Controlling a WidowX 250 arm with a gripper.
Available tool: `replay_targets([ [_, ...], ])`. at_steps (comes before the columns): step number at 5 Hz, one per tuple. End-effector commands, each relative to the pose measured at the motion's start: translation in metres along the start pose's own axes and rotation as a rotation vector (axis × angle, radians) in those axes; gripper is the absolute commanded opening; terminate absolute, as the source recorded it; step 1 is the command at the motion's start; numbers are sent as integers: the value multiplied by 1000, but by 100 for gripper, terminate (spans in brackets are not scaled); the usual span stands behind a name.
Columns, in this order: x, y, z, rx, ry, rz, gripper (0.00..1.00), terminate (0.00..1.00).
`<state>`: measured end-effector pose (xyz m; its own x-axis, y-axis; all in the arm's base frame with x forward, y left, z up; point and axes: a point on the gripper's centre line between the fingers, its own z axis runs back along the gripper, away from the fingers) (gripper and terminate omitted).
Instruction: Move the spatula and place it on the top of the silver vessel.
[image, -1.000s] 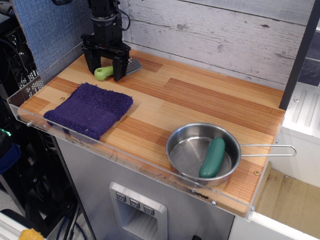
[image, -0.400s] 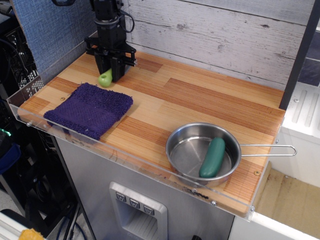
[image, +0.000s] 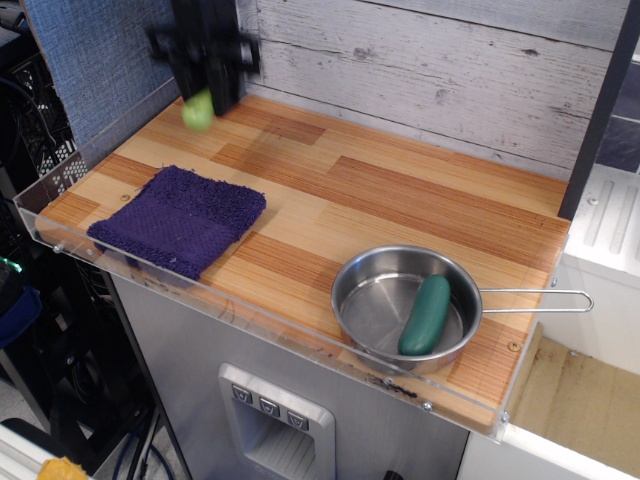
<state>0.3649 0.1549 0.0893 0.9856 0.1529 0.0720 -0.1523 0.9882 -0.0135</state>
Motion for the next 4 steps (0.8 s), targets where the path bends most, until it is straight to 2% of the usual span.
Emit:
replay_targets([
  [1, -6, -90, 50, 37, -71, -92, 0, 0],
  [3, -10, -190, 23, 40, -64, -48, 0, 0],
  [4, -7, -240, 11, 45, -61, 61, 0, 0],
])
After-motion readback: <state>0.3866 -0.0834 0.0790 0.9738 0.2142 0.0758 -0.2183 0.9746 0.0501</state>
